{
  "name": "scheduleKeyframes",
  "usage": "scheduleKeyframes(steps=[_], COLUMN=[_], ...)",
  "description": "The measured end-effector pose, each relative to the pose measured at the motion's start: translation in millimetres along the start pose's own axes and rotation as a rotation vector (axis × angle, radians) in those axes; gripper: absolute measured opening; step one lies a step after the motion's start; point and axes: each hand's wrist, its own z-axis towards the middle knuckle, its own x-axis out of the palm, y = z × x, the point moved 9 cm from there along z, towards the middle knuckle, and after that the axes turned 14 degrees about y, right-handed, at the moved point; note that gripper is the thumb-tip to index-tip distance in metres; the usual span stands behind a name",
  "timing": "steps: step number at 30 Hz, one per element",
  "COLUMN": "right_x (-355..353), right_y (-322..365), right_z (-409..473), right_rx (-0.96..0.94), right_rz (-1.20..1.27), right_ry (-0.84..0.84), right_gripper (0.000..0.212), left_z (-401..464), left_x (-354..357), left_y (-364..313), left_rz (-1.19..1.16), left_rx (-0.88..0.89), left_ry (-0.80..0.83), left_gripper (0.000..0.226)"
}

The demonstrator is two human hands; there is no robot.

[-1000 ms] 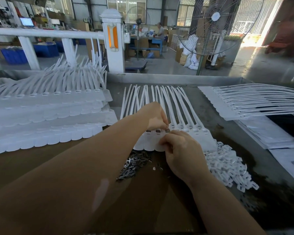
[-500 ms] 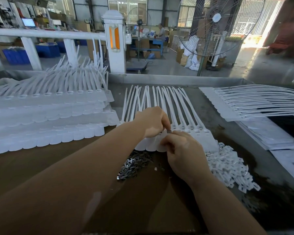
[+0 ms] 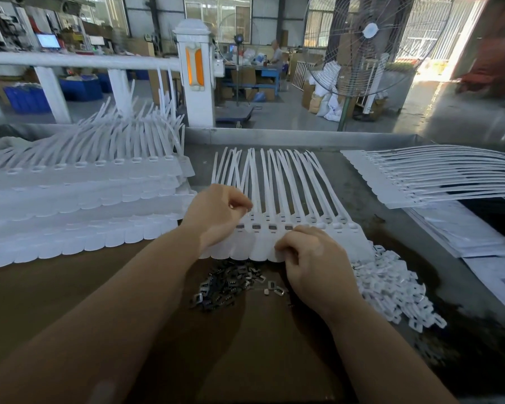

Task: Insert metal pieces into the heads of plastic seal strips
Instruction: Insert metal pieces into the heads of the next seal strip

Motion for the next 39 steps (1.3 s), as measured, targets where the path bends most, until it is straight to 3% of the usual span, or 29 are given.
scheduleKeyframes(steps=[9, 23, 31, 39], right_x=[1, -1, 1, 1], right_y=[0, 4, 3, 5], right_z=[-1, -3, -2, -3], right_rx=[-0.012, -0.042, -0.034, -0.031], right_rz=[-0.017, -0.017, -0.028, -0.038], right_ry=[-0.017, -0.002, 0.002, -0.002], right_gripper=[0.017, 0.005, 0.006, 0.008], left_z=[-37, -44, -43, -46], left_x=[-19, -22, -22, -17], left_y=[56, 64, 63, 66], left_rz=[-0.129, -0.237, -0.364, -0.742], left_rx=[-0.2, -0.224, -0.186, -0.163], left_ry=[-0.336, -0.424, -0.395, -0.399], left_gripper=[0.017, 0.012, 0.03, 0.029])
